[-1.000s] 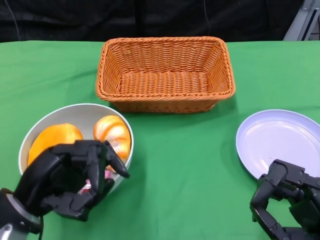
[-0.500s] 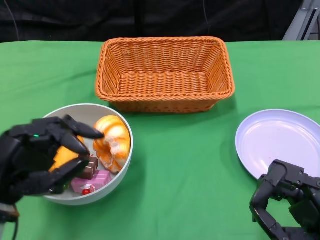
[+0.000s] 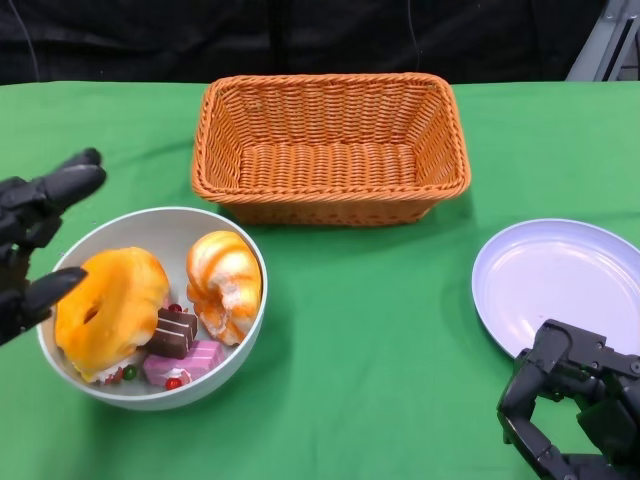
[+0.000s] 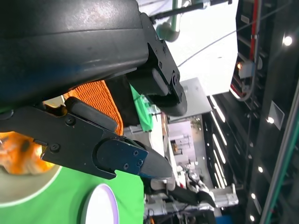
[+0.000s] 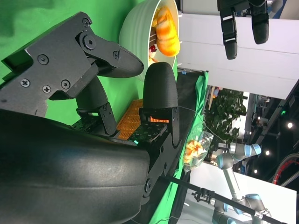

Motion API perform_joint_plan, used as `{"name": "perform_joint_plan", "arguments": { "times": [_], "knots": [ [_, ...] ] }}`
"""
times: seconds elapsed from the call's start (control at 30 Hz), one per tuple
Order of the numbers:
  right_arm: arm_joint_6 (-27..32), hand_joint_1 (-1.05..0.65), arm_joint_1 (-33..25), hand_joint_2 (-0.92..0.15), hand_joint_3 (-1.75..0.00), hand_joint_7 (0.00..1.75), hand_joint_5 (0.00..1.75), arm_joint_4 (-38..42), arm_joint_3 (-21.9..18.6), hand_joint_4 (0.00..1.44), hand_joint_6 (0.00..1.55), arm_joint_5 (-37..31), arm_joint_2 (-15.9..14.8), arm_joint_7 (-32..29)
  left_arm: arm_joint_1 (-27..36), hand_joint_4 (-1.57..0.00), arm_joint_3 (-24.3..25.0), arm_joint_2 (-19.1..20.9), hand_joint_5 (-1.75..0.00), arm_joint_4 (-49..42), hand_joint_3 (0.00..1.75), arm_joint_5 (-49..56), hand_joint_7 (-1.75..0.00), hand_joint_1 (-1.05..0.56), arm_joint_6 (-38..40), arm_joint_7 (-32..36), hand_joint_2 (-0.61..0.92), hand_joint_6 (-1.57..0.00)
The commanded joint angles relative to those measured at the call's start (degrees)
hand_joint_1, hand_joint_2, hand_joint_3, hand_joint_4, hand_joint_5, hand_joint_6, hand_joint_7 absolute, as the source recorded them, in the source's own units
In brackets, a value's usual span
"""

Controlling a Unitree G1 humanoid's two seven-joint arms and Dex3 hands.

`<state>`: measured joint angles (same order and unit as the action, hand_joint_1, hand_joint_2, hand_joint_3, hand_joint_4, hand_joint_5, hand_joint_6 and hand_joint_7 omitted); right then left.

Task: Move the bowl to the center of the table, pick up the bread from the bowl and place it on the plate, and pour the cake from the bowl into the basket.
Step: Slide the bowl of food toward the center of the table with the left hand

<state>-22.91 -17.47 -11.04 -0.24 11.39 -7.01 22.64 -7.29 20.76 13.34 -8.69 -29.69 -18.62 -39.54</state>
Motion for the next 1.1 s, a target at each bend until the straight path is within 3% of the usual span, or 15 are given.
{"name": "perform_joint_plan", "arguments": {
  "times": [0.03, 0.4, 0.8, 1.1],
  "knots": [
    [-0.6, -0.23, -0.1, -0.46, -1.04, 1.38, 1.74, 0.1, -0.2, 0.72, 0.65, 0.7, -0.4, 0.0, -1.0, -0.62, 1.0, 2.0, -0.13, -3.5, 0.19, 4.7, 0.00, -0.74, -3.5, 3.6, 0.92, -0.61],
    [-1.1, -0.21, -0.4, -0.45, -1.06, 1.39, 1.73, 0.3, -0.4, 0.72, 0.64, 0.7, -0.5, 0.1, -3.0, -0.30, -1.0, 4.6, 0.00, -13.9, 0.60, 10.2, 0.00, -0.90, -4.5, 5.1, 0.92, -0.20],
    [-0.9, -0.21, -0.7, -0.44, -1.07, 1.40, 1.74, -0.2, -0.2, 0.73, 0.65, 0.8, -0.5, 0.0, -5.1, -0.19, -4.2, 5.8, 0.00, -21.5, 0.76, 12.1, 0.00, -0.97, -3.6, 3.8, 0.92, -0.12],
    [-0.7, -0.20, -0.7, -0.46, -1.04, 1.40, 1.75, -0.2, -0.1, 0.73, 0.65, 1.7, -0.6, 0.6, -5.8, -0.14, -5.9, 6.6, 0.00, -24.4, 0.78, 13.6, 0.00, -0.98, -3.4, 3.6, 0.92, -0.06]
  ]
}}
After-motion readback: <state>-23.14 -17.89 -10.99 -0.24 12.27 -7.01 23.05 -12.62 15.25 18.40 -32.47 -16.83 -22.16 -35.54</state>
